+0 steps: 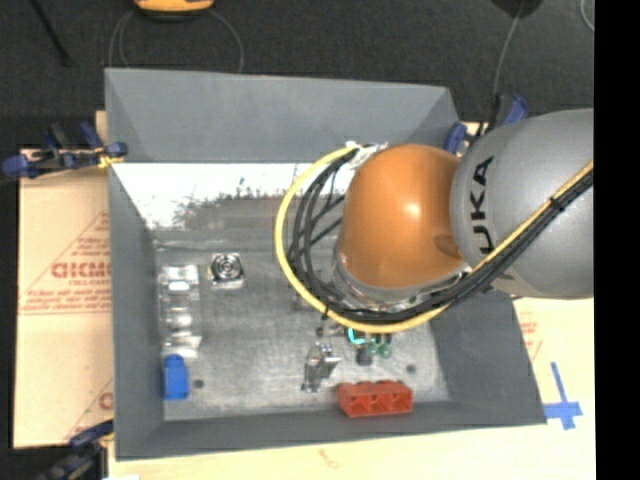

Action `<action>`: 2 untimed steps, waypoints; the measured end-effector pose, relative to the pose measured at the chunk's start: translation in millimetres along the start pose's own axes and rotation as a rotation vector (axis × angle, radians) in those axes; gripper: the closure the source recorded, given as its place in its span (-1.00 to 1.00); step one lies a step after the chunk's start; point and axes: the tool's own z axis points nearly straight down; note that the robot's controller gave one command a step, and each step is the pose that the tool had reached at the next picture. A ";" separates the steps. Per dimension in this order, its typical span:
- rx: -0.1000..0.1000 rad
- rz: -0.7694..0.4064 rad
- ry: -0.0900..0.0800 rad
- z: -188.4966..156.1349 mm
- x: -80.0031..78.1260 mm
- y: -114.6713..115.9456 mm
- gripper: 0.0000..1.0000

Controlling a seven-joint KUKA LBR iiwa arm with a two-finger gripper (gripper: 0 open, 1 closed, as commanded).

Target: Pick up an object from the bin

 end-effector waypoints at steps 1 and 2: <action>0.003 -0.204 -0.003 61.3 6.4 -63.3 -1.00; 0.003 -0.295 -0.010 112.8 7.4 -119.8 -1.00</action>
Offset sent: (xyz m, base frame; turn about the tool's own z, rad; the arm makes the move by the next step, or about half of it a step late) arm -0.0062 -0.0602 -0.0597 -0.2091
